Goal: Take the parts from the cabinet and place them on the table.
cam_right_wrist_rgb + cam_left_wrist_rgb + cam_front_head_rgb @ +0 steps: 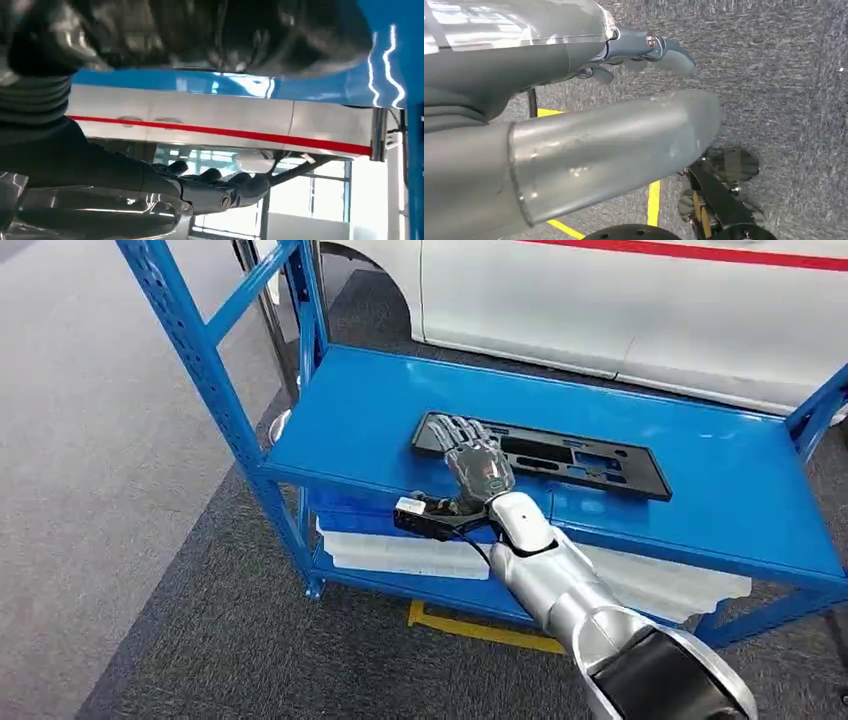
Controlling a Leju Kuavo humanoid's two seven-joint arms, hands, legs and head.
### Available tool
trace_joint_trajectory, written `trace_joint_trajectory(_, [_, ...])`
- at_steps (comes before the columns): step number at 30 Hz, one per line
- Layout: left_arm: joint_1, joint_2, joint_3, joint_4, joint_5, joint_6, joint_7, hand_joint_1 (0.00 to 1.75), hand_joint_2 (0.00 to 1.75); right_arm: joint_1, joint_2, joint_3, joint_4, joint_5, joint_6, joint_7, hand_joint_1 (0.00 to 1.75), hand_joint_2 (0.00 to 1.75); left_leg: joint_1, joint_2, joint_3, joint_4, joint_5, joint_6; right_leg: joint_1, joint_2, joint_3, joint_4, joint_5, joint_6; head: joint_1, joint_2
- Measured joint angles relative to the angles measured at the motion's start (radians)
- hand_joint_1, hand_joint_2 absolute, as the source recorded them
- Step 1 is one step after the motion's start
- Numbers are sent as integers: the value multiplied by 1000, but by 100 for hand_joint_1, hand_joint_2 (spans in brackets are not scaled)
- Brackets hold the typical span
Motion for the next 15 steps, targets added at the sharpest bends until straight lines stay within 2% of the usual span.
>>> trace_joint_trajectory(1, [0, 0, 0, 0, 0, 0, 0, 0, 0, 3, 0, 0, 1, 0, 0, 0, 0, 0, -1, 0, 0, 0, -1, 2, 0, 0, -45, 78, -25, -1, 0, 0])
trace_joint_trajectory(2, [1, 0, 0, 0, 1, -2, 0, 0, 0, 7, -1, 0, 3, 0, 1, 0, 0, 0, -2, 0, 1, 1, -3, 3, 1, 0, -85, 137, -30, -3, 0, 0])
trace_joint_trajectory(3, [1, 0, 0, 0, 2, -2, 0, 0, 0, 9, -1, 0, 4, 0, 2, 0, 0, 0, -2, -1, 3, 1, -5, 3, 1, 0, -99, 141, -10, -6, 0, 0])
trace_joint_trajectory(4, [2, 0, 0, 0, 2, -3, 0, 0, 0, 10, -1, 0, 4, 0, 2, 0, 0, 0, -4, -2, 8, 2, -9, 2, 1, 0, -90, 101, 31, -11, 0, 0])
trace_joint_trajectory(6, [2, 0, 0, 0, 2, -3, 0, 0, 0, 7, -1, 0, 4, 0, 2, 0, 0, 0, -9, -3, 25, 2, -22, -2, 9, 0, -22, -72, 149, -31, 0, 0])
trace_joint_trajectory(7, [3, 0, 0, 1, 3, -4, 0, 0, 0, 7, -1, 0, 4, 0, 3, 0, 0, 0, -6, -3, 23, 1, -29, -4, 15, 0, 1, -125, 160, -48, 0, 0])
trace_joint_trajectory(8, [-2, -4, 0, 5, 3, -6, 0, 0, 0, 6, -1, 0, 4, 0, 6, 0, 0, 0, -12, -2, 25, 8, -33, -12, 20, -3, 5, -140, 159, -49, 0, 0])
trace_joint_trajectory(9, [-2, -1, 0, 5, 3, -7, 0, 0, 0, 5, 0, 0, 4, 0, 8, 0, 0, 0, -4, -2, 19, 7, -33, -17, 21, -5, 12, -153, 143, -52, 0, 0])
trace_joint_trajectory(11, [-4, -1, 0, 5, 3, -7, 0, 0, 0, 5, 0, 0, 4, 1, 10, 1, 0, 0, -2, 2, 21, 0, -35, -27, 26, -1, 12, -161, 138, -56, 0, 0])
trace_joint_trajectory(12, [-7, 4, 0, 4, 3, -7, 0, 0, 0, 4, 0, 0, 2, 1, 10, 1, 0, 0, -11, 3, 29, -2, -43, -34, 9, -1, 29, -180, 139, -54, 0, 0])
trace_joint_trajectory(13, [-5, 4, 0, 6, 3, -8, -1, 0, 0, 3, 1, 0, 0, 2, 11, 1, 0, 0, -5, 3, 26, 15, -49, -40, 7, -1, 43, -192, 139, -54, 0, 0])
trace_joint_trajectory(14, [-6, 3, 0, 6, 3, -9, 0, 0, 0, 0, 2, 0, 0, 2, 13, 0, 0, 0, 1, 2, -2, 68, -71, -49, 4, -3, 52, -197, 135, -60, -1, 0])
trace_joint_trajectory(15, [-8, 3, 0, 6, 3, -9, 0, 0, 0, -1, 5, 0, 0, 2, 15, 1, 0, 175, 9, 2, -48, 145, -97, -57, 4, -3, 57, -197, 132, -60, 0, 0])
